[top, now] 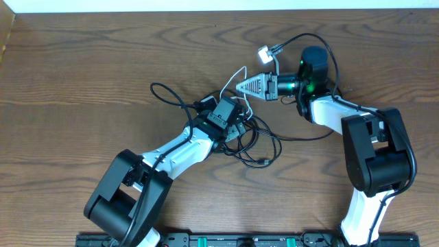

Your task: Untangle cables

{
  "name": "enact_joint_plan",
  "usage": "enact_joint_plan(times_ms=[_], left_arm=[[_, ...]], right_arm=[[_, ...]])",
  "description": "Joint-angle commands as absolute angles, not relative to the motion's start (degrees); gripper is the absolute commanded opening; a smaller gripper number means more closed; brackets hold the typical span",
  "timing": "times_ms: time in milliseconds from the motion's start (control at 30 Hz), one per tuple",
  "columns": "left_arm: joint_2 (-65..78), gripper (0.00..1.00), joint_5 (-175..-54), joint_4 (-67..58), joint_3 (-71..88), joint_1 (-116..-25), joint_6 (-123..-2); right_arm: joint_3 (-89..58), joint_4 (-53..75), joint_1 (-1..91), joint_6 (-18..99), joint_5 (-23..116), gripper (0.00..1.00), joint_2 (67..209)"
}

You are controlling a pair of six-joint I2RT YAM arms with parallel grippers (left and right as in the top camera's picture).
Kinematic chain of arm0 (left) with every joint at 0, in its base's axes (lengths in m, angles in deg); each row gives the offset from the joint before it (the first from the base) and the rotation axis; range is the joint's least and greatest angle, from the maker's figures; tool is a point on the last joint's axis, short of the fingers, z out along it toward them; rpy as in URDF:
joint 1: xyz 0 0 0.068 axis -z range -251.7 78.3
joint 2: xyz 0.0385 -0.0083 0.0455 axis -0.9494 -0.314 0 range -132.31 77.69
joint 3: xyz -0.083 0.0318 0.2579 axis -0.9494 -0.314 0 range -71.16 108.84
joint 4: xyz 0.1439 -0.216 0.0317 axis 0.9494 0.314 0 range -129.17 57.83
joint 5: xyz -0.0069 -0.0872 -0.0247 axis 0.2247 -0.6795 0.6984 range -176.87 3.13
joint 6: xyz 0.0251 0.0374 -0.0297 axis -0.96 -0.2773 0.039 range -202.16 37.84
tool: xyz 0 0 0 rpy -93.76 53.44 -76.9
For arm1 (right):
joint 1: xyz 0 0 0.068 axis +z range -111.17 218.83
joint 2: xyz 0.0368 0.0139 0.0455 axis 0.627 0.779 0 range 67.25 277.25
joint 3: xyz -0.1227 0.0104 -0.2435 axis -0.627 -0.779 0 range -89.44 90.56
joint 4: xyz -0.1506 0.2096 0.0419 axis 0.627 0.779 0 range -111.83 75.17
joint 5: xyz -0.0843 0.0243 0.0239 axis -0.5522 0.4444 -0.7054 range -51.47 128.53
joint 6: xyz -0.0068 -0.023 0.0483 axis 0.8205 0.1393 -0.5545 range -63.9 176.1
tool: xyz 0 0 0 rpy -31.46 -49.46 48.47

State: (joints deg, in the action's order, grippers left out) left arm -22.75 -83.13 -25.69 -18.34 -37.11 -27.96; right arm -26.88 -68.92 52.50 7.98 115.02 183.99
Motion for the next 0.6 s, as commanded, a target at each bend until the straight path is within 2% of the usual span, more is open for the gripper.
enact_joint_plan(times_ms=[0,133,333,567], left_arm=[[-23.6,0.94,-86.0,-23.5,-19.3,-37.2,-28.1],[-19.4,0.94,-85.7,-23.4,-19.3,-37.3,-33.5],[-6.2,0.94,-76.6,-23.1,-19.3,-37.3,-41.3],[4.6,0.95,-72.2,-22.5,-19.3,-37.3,-42.1]], right_arm=[[-26.5,-74.3,51.5,1.7,112.0,0.01,184.1],[-26.1,-76.0,50.5,1.0,110.1,0.01,184.1],[-24.8,-74.8,47.1,2.9,104.7,0.02,184.1],[-23.5,-68.6,40.4,8.0,99.0,0.02,183.7]])
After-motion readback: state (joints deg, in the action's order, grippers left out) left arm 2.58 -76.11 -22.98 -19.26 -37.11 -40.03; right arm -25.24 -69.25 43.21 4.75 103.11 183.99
